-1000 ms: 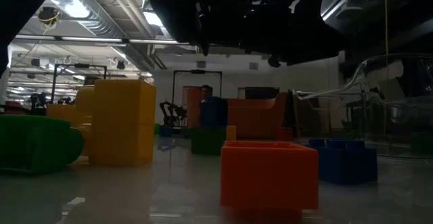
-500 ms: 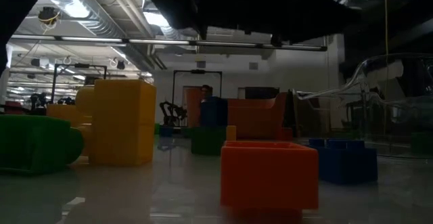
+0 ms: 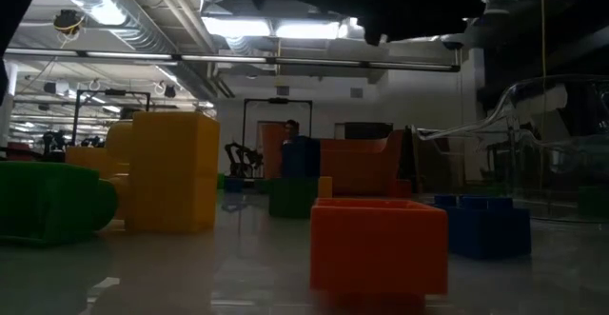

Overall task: Sort blocks by size
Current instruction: Put the small green block into the transparent bin, then put the small blue game piece into the transparent bin

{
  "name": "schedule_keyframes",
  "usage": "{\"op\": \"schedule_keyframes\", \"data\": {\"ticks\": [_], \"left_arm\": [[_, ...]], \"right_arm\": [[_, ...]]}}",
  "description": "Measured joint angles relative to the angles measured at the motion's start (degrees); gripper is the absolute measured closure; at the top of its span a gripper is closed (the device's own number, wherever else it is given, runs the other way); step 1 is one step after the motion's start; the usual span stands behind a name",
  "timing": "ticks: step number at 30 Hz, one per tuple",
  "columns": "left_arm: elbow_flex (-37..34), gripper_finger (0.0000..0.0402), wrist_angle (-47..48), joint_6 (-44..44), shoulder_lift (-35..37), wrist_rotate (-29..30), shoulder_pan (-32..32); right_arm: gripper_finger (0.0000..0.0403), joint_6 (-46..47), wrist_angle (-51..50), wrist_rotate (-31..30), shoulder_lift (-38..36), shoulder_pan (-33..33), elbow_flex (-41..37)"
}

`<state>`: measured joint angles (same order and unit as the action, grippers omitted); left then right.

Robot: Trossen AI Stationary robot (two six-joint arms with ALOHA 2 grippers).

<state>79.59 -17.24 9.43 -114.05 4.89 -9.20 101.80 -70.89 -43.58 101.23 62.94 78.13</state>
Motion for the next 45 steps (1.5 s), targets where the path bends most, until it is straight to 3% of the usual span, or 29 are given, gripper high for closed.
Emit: {"op": "schedule_keyframes", "data": {"ticks": [4,9,15,23,29,32,37,40,45], "left_arm": [[0.0,0.0203,6.5,0.0,0.5,0.0,-2.3],[0.0,0.0203,13.8,1.2,0.5,-0.1,-5.2],[0.0,0.0203,18.2,1.1,0.5,-0.3,-8.2],[0.0,0.0203,24.7,1.3,0.5,-1.9,-10.8],[0.0,0.0203,26.7,-3.2,1.1,-1.6,-10.8],[-0.1,0.0203,29.2,-4.6,3.0,-0.4,-10.3],[-0.1,0.0203,38.3,-13.4,7.7,4.9,-9.7],[0.0,0.0203,45.4,-24.4,10.1,7.3,-9.4],[0.0,0.0203,49.4,-39.9,10.7,9.4,-9.1]], "right_arm": [[0.0262,-0.3,-9.6,-4.9,0.0,-1.6,0.9],[0.0256,-0.7,-19.5,-4.9,0.0,-6.3,0.8],[0.0254,-17.2,-17.6,-4.5,-0.2,-12.9,0.4],[0.0244,-25.3,-17.5,4.9,-0.1,-22.2,0.4],[0.0193,-31.9,-16.8,16.4,-0.1,-27.5,0.4],[0.0171,-33.7,-15.7,17.9,-0.1,-28.7,0.4],[0.0153,-36.4,-16.0,14.4,-0.1,-28.9,0.4],[0.0154,-38.1,-16.1,11.6,-0.1,-28.9,0.4],[0.0154,-41.1,-16.0,8.2,-0.2,-28.9,0.4]]}}
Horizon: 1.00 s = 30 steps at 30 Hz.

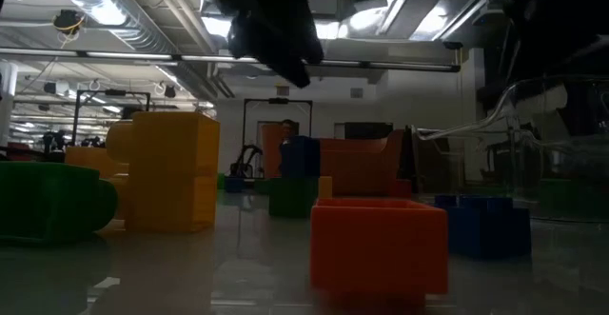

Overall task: Sort blocks by size
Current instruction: Put the small blue game piece into the transparent bin

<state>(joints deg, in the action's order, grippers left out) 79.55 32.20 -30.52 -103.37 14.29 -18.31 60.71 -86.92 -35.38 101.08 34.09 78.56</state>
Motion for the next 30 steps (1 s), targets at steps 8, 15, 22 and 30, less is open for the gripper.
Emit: {"op": "schedule_keyframes", "data": {"ticks": [8,15,22,30], "left_arm": [[0.0,0.0203,0.0,-9.4,-1.4,4.3,0.3],[-1.3,0.0203,-0.1,-14.5,-1.4,6.0,0.4],[-4.1,0.0203,-1.3,-18.4,-1.5,5.9,0.2],[-4.1,0.0203,-2.7,-19.2,-1.5,5.9,0.1]], "right_arm": [[0.0155,-0.2,0.1,-1.5,0.0,0.0,0.0],[0.0155,-0.2,0.3,-1.5,0.0,0.0,0.0],[0.0155,-0.2,0.4,-1.5,0.0,0.0,0.0],[0.0155,-0.2,0.4,-1.5,0.0,0.0,0.0]]}}
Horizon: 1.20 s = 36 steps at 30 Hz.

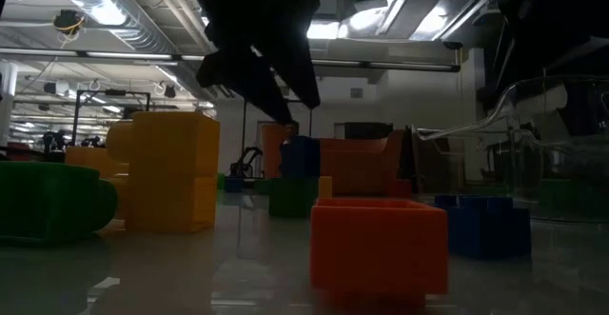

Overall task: Sort blocks by size
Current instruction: Put the small blue game piece into the transparent bin

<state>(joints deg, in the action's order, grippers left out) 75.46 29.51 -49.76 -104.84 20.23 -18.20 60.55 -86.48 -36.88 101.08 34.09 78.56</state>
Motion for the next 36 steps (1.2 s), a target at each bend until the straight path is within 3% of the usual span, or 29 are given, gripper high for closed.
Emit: {"op": "schedule_keyframes", "data": {"ticks": [32,36], "left_arm": [[0.0,0.0203,-3.2,-2.9,-6.9,-1.4,-1.3],[0.0,0.0220,-3.1,-2.1,-7.0,-1.4,-1.2]], "right_arm": [[0.0155,0.0,1.1,0.0,0.0,0.0,0.0],[0.0155,0.0,1.1,0.4,-0.1,0.0,0.0]]}}
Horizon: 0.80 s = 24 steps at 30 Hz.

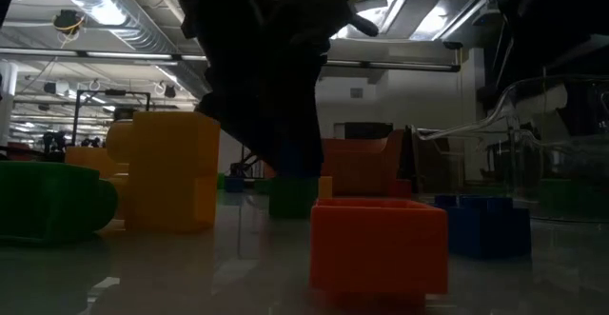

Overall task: Sort blocks by size
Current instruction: Put the small blue game piece into the transparent bin

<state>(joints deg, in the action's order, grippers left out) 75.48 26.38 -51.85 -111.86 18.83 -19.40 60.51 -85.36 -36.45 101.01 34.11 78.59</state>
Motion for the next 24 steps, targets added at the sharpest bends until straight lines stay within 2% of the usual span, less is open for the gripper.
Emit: {"op": "schedule_keyframes", "data": {"ticks": [8,15,18,24], "left_arm": [[0.0,0.0327,-0.1,2.6,0.1,0.2,0.0],[0.6,0.0328,-0.3,6.5,1.8,0.0,0.4],[2.1,0.0328,-3.4,11.3,2.5,0.1,1.3],[2.7,0.0322,-25.6,28.7,2.1,-0.3,4.3]], "right_arm": [[0.0155,-1.5,-0.6,0.1,-0.4,0.1,0.0],[0.0155,-2.4,-3.4,0.4,-5.5,0.5,0.0],[0.0155,-2.4,-4.0,-0.4,-9.1,2.2,0.0],[0.0155,2.4,-4.3,-0.3,-15.5,9.7,0.0]]}}
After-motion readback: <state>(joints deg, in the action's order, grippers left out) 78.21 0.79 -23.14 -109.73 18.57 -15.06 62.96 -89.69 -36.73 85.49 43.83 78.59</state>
